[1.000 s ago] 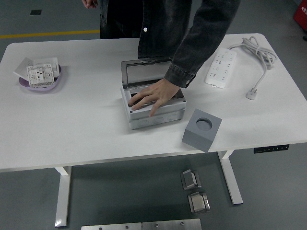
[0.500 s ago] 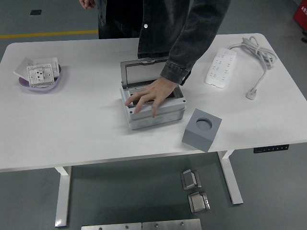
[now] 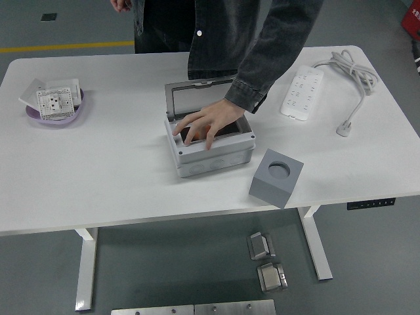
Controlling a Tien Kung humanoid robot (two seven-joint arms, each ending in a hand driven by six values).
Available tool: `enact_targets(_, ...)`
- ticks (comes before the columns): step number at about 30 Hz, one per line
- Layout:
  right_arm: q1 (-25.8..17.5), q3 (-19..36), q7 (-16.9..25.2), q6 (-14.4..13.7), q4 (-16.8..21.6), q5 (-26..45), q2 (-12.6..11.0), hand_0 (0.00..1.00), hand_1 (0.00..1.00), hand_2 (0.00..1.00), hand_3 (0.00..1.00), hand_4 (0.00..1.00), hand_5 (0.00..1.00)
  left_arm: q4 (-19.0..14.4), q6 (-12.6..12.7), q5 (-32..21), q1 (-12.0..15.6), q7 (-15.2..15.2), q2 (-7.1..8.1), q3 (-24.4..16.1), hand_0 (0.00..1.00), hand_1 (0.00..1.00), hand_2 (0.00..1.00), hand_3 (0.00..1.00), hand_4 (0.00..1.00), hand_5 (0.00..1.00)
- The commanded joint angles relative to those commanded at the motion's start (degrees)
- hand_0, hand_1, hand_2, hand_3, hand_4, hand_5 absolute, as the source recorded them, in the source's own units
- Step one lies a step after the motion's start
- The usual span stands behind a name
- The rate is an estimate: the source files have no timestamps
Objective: Pick up the cylinder from the cube,place it in the box,flap close box
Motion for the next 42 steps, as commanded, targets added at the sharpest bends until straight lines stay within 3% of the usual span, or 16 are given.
enact_targets(42,-0.53,-1.49,0.15,-0.92,-0.22,-0.57,0.54,0.769,0.753,0.783,0.762,0.691,0.377,-0.06,-0.05,-0.26,0.00,-0.05,-0.13,0.31,0.662,0.649,0.540,0.576,0.547,0.239)
